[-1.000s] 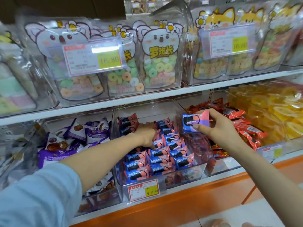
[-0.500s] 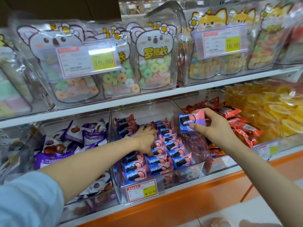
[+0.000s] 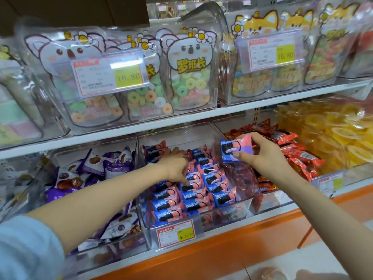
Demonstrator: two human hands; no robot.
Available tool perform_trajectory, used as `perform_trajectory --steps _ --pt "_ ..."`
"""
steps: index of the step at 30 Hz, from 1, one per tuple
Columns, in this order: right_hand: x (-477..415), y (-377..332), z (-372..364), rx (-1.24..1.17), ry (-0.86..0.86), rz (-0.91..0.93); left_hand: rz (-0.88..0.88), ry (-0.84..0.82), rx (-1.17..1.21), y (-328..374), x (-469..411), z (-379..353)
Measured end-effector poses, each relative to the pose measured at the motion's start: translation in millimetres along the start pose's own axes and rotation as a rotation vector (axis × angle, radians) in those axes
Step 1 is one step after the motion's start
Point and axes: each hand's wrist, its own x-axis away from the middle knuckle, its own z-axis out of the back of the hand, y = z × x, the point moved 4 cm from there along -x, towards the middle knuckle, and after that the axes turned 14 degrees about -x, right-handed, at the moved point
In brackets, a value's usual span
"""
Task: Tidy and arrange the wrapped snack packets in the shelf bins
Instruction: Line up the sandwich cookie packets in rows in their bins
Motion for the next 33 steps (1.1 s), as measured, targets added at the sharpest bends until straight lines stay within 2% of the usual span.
perform_trajectory --steps 2,7,14,22,26,28,30,33 --pt "-0.6 0.6 0.2 -0.005 0.005 -0.002 -0.033 0.031 0.069 3.3 5.4 3.4" --pt "-0.3 1.1 -0.7 -0.008 0.003 0.0 -0.129 -0.035 -0.103 20.4 12.3 -13.1" --pt "-1.4 2.3 -1.3 -0.011 0.005 0.006 -0.096 0.019 -0.108 19.0 10.4 -14.2" --pt "0.7 -2.6 -5.8 -0.008 -0.003 0.067 -0.045 0.007 -0.148 18.2 12.6 -15.1" --pt "2.4 -7.4 -13.5 -0.043 -0.068 0.081 -0.033 0.082 0.009 15.3 26.3 0.2" --pt "1.0 -5.8 -14.2 -0.033 -0.075 0.076 -0.093 0.033 0.072 22.8 35.5 -0.4" --pt "0.2 -3.9 -13.9 -0.027 -0.074 0.073 -0.17 -0.05 0.024 35.0 43.1 -8.1" --pt "0.5 -0.1 -15.2 0.007 -0.086 0.053 -0.203 -0.021 -0.062 46.8 47.3 -14.1"
